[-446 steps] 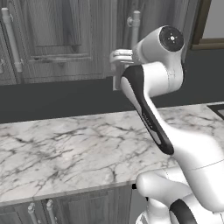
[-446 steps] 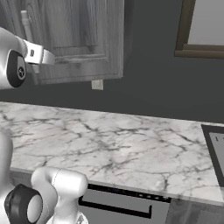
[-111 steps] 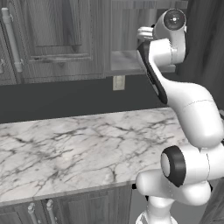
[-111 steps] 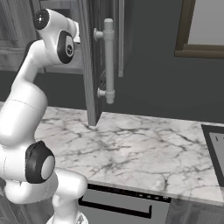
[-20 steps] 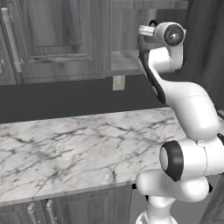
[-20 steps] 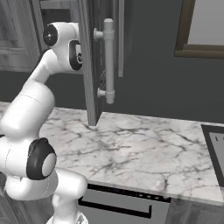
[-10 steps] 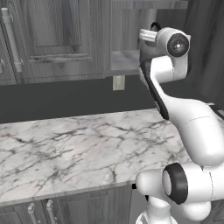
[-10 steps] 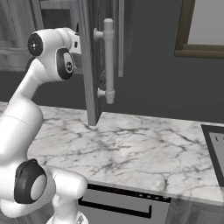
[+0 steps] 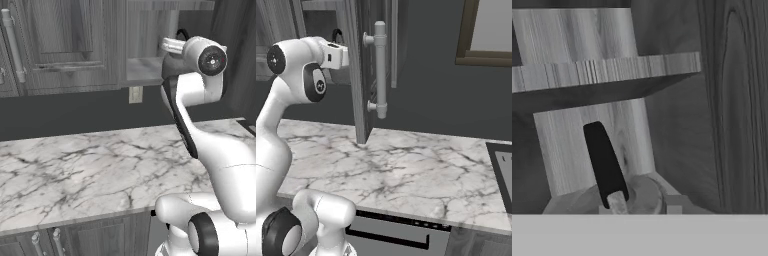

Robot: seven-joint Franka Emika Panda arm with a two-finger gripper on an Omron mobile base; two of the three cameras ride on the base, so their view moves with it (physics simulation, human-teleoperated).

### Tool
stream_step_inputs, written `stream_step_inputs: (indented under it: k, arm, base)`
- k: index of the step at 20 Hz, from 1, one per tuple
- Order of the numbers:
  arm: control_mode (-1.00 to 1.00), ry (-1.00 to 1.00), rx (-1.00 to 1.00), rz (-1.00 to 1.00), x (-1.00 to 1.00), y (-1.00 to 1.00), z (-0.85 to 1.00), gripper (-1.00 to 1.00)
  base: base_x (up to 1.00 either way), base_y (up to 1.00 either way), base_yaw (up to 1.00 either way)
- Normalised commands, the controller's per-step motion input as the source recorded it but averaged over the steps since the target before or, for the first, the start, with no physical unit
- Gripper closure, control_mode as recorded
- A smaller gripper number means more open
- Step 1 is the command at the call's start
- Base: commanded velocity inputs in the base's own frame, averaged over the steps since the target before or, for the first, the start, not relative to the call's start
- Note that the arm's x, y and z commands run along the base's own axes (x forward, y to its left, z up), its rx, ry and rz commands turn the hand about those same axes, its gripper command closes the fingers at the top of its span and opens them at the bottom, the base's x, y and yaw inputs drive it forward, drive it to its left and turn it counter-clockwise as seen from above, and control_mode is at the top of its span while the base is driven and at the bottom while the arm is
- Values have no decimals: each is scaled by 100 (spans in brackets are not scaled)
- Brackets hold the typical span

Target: Open the cabinet, pick the kettle from the cabinet, and place it in the sink.

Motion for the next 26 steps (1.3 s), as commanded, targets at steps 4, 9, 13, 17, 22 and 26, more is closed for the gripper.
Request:
stream_step_inputs:
  k: [4,9,13,17,22,26]
  arm:
    - [-100,0,0,-1,-56,5,-2,100]
    - [-100,0,0,-4,-53,4,-2,100]
    - [-100,0,0,-5,-48,1,0,100]
    - [-100,0,0,-5,-49,2,0,100]
    - [-100,0,0,-7,-47,4,0,100]
    - [-100,1,0,-10,-44,6,0,100]
  base:
    - [0,0,0]
    - [0,0,0]
    - [0,0,0]
    - [0,0,0]
    - [0,0,0]
    - [0,0,0]
